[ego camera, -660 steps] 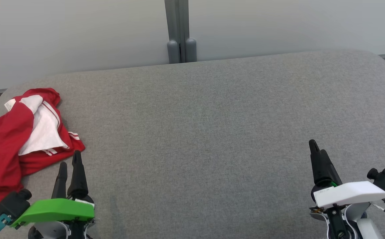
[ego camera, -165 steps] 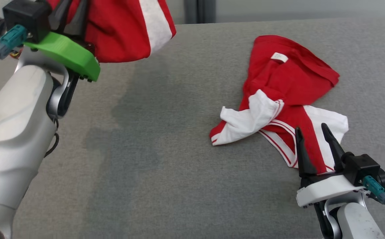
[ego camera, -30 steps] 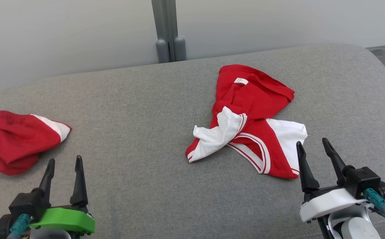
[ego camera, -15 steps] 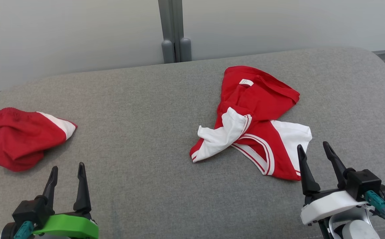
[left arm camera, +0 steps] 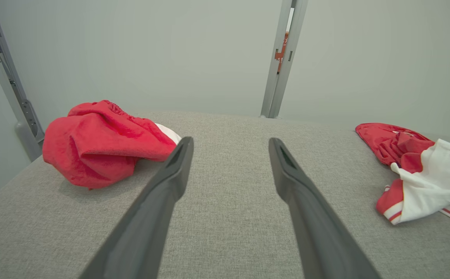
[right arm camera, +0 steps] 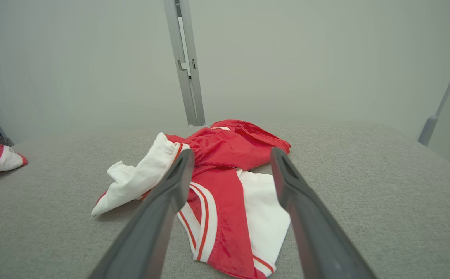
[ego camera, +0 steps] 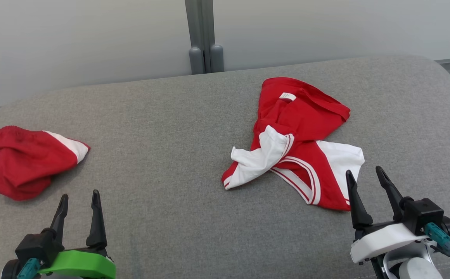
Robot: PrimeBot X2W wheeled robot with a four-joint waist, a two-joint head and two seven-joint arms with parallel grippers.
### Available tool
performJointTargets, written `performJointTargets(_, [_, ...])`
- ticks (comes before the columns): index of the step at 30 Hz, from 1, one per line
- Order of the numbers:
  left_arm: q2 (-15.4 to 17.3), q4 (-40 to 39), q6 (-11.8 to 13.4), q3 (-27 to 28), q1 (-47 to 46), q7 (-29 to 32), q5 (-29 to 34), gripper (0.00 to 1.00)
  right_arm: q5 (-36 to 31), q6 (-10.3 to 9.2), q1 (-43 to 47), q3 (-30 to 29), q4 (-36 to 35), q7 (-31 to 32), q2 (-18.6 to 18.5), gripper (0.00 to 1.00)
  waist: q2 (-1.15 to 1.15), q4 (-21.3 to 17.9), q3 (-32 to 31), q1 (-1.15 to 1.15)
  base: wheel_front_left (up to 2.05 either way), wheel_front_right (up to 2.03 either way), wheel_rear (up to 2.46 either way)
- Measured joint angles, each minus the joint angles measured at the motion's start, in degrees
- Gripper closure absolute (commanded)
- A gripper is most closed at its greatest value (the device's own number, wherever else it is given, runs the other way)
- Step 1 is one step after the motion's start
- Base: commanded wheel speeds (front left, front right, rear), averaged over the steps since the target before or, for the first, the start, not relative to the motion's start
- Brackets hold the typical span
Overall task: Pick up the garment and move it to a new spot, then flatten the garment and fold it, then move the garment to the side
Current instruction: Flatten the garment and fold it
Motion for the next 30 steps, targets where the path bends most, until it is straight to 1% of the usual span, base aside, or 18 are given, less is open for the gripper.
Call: performJointTargets(30, [-0.15, 0.67, -0.46, 0.32, -0.01, 0.00, 0.52, 0.00, 0.15, 0.00, -0.23, 0.40, 0.76, -0.05, -0.14, 0.00, 0.00, -0.34, -0.23, 0.00, 0.00, 0.00, 0.00])
